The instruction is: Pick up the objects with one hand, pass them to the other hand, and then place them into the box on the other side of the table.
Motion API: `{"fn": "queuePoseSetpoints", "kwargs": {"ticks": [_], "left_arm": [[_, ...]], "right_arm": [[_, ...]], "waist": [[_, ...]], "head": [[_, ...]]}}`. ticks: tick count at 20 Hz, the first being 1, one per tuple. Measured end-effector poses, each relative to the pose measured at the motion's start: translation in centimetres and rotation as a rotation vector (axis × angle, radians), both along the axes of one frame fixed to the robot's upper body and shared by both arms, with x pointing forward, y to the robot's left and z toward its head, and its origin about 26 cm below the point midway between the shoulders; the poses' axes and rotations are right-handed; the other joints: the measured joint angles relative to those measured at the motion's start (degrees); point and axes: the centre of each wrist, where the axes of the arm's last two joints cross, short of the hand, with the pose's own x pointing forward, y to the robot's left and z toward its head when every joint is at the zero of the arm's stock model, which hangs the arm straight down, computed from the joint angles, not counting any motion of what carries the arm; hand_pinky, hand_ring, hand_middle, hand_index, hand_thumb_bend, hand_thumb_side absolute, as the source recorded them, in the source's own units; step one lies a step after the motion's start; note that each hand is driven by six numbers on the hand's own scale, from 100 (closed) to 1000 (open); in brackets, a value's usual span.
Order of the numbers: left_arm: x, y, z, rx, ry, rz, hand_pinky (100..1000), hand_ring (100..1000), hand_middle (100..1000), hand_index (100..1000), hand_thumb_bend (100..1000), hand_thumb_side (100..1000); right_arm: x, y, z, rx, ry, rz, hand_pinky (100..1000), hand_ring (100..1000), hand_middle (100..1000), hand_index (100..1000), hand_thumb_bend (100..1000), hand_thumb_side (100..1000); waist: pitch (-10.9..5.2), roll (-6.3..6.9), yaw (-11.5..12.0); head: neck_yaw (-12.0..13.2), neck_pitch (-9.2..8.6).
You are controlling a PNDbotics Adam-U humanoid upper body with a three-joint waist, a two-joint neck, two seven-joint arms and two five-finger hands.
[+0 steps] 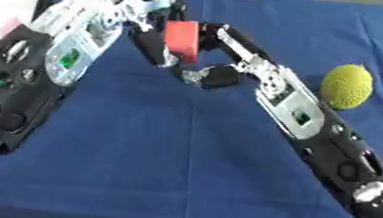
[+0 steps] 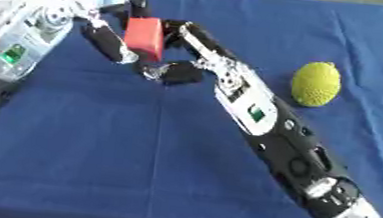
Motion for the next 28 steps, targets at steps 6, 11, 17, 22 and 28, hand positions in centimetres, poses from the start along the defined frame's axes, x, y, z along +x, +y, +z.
{"fn": "queuePoseSetpoints", "kwargs": {"ticks": [6, 11, 17, 22, 28], "left_arm": [[0.0, 0.5, 0.1, -0.008, -0.006, 0.011, 725, 558, 391, 439, 222, 130], [-0.4, 1.7, 1.2, -0.065, -0.015, 0.029, 728, 549, 385, 438, 172, 129], [-0.8, 4.1, 2.5, -0.16, -0.037, 0.081, 730, 540, 381, 437, 135, 125], [-0.8, 6.1, 3.6, -0.206, -0.065, 0.138, 731, 534, 378, 436, 116, 124], [-0.4, 9.2, 4.6, -0.255, -0.098, 0.23, 733, 535, 380, 438, 126, 122]], "right_arm": [[-0.1, -0.2, 0.4, -0.008, -0.011, -0.001, 789, 733, 716, 838, 623, 400], [0.0, -0.5, 0.4, 0.0, -0.005, -0.028, 784, 721, 702, 817, 622, 386], [0.1, -0.9, 0.5, 0.009, 0.004, -0.059, 783, 716, 697, 812, 606, 394], [0.1, -1.1, 0.6, 0.023, 0.008, -0.074, 783, 716, 696, 811, 603, 397], [0.1, -1.7, 0.8, 0.03, 0.008, -0.096, 782, 715, 696, 810, 600, 399]], "waist": [[0.0, -0.1, 0.23], [-0.03, -0.13, 0.31], [-0.06, -0.13, 0.42], [-0.1, -0.2, 0.47], [-0.1, -0.3, 0.58]], "head": [[0.03, 0.0], [0.03, 0.0], [0.01, 0.0], [0.17, 0.0], [1.2, 0.0]]}}
